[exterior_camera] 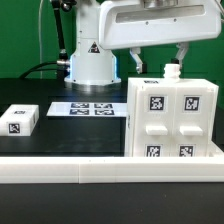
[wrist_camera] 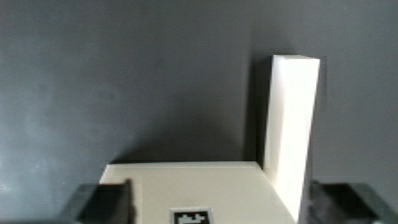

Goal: Assemble cabinet

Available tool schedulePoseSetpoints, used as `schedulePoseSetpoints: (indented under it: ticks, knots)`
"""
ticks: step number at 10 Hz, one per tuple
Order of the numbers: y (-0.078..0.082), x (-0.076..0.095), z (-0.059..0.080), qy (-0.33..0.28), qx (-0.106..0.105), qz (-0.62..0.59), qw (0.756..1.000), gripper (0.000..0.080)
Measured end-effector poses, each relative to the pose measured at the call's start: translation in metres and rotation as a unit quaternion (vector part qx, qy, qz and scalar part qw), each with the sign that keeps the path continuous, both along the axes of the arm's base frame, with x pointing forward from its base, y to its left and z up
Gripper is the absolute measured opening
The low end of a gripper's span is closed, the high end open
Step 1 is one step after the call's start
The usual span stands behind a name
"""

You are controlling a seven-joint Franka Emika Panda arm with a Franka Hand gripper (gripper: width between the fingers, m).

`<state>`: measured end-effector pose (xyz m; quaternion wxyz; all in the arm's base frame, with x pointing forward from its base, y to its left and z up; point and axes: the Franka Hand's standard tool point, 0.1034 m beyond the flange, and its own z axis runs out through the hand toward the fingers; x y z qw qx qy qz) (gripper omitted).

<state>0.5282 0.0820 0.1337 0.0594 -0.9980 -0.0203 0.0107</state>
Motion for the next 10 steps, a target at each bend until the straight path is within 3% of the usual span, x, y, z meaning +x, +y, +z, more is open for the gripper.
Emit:
schedulePoseSetpoints:
  ticks: [1,2,3,5,7,9,10]
  knots:
    - [0.0,0.0,0.0,0.0,0.0,0.0,1.0,0.0581]
    - [0.0,-0.001,-0.001,0.0,0.0,0.0,1.0,0.0741]
    - [-0.001,-0.006,-0.004,0.001,-0.001,-0.001,1.0,0.0781]
    - [-0.009,-0.027,-0.014,0.002,-0.006,-0.004,1.0,0.0796]
    - [-0.033,-0.051,-0.026,0.004,-0.01,-0.009,1.0,0.0797]
    - [-0.052,-0.061,-0.034,0.007,-0.013,-0.009,1.0,0.0797]
    - [-0.051,-0.06,-0.033,0.006,-0.013,-0.009,1.0,0.0797]
